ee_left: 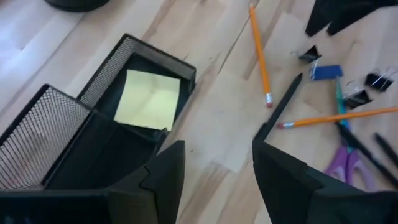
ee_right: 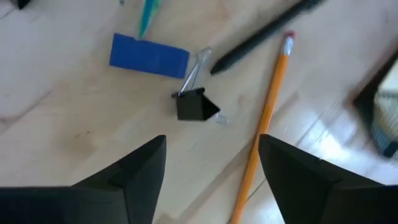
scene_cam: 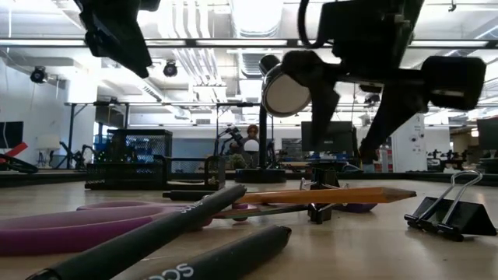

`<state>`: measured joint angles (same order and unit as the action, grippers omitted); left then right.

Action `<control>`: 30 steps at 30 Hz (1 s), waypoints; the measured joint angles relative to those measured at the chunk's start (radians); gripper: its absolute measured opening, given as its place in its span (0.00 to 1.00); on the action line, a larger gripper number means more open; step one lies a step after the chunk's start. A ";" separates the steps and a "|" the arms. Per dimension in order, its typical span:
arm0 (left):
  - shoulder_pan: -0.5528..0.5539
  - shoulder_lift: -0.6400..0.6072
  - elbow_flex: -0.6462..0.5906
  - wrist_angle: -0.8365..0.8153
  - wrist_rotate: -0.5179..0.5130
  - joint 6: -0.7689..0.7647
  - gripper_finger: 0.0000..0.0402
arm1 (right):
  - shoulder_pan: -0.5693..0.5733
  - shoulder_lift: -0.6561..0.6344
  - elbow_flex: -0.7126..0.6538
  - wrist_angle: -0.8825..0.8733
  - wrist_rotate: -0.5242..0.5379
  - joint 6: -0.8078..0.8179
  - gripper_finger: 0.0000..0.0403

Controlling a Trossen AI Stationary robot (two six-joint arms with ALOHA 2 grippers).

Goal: Pick and place office supplies into organizer
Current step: Put the top black binder clip into the black desk organizer

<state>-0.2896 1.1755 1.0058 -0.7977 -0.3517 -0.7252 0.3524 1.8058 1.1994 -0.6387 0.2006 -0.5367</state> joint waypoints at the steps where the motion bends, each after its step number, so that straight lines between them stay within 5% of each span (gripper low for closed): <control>1: 0.000 0.000 0.001 0.008 -0.001 -0.002 0.42 | -0.002 0.007 0.005 -0.002 -0.014 -0.016 0.63; 13: -0.005 0.001 0.002 0.052 -0.002 -0.029 0.42 | -0.014 0.040 0.007 0.059 -0.123 -0.155 0.60; 30: -0.005 0.001 0.002 0.118 -0.016 -0.032 0.42 | -0.075 0.112 0.005 0.084 -0.095 -0.177 0.56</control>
<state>-0.2947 1.1767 1.0080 -0.6801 -0.3679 -0.7572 0.2776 1.9182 1.2041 -0.5551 0.1061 -0.7141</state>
